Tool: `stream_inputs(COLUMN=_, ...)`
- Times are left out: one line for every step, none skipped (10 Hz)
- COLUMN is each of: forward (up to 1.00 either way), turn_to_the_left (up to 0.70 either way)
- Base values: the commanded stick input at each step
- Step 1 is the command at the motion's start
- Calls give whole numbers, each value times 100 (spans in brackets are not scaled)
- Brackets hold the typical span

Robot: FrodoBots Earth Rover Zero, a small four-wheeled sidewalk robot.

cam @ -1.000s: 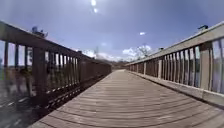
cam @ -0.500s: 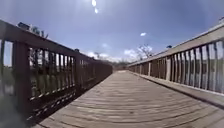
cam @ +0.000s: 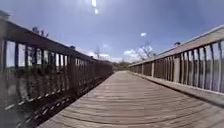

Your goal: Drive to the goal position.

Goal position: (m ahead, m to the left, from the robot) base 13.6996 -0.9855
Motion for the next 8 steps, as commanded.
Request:
stream_inputs(forward=70, turn_to_the_left=-27)
stream_inputs(forward=70, turn_to_the_left=-17)
stream_inputs(forward=70, turn_to_the_left=-8)
stream_inputs(forward=70, turn_to_the_left=0)
stream_inputs(forward=70, turn_to_the_left=0)
stream_inputs(forward=70, turn_to_the_left=0)
stream_inputs(forward=70, turn_to_the_left=0)
stream_inputs(forward=70, turn_to_the_left=0)
